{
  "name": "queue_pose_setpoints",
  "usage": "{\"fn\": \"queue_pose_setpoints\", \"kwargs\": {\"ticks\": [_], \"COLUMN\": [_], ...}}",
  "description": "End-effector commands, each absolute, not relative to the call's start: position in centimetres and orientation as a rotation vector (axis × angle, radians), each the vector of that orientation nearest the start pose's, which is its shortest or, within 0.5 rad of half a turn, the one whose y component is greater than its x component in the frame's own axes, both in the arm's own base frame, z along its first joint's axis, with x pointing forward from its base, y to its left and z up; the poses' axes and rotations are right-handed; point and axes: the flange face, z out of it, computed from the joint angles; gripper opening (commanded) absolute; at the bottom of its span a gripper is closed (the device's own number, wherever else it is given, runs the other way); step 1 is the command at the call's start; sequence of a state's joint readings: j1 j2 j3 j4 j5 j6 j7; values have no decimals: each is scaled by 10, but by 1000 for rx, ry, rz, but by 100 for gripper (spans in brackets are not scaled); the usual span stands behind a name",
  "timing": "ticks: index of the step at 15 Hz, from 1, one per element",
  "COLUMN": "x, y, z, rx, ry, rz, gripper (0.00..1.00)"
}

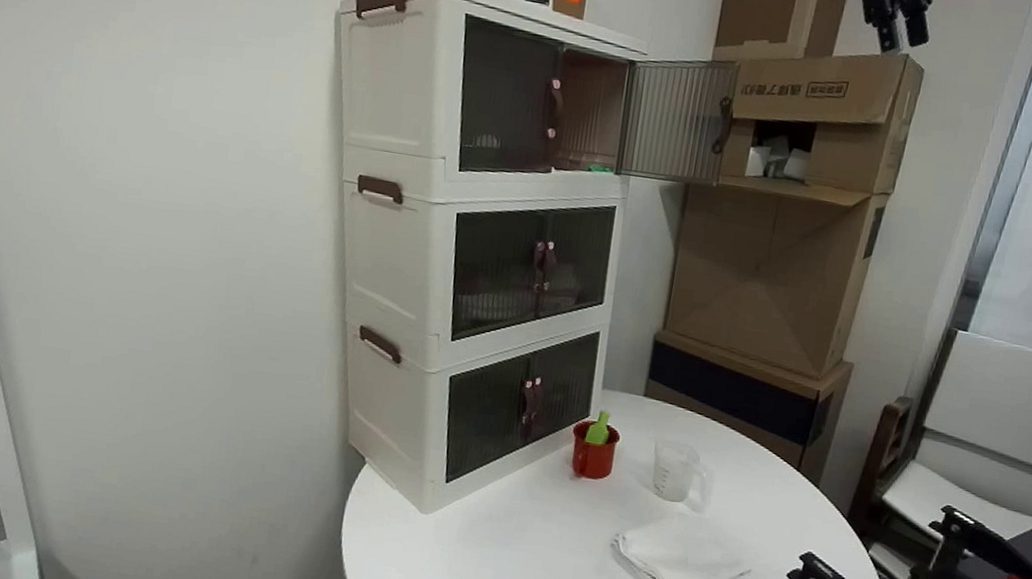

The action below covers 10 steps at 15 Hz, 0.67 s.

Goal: Close the top left and right cabinet doors

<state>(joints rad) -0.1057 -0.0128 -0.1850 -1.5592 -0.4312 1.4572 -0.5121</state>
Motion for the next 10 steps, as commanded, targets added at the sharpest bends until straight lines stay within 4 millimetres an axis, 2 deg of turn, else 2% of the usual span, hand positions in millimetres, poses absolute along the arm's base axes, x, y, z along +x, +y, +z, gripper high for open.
{"fn": "queue_pose_setpoints", "kwargs": {"ticks": [1, 3, 4, 6, 10], "x": [540, 555, 535, 541, 540], "y": [-212, -212, -208, -209, -208], "z": [655, 654, 651, 646, 648], "rx": [-3451, -3404, -3436, -3433, -3434], "ry": [-280, -243, -281, -281, -281], "rz": [332, 288, 317, 326, 320], "gripper": [100, 100, 100, 100, 100]}}
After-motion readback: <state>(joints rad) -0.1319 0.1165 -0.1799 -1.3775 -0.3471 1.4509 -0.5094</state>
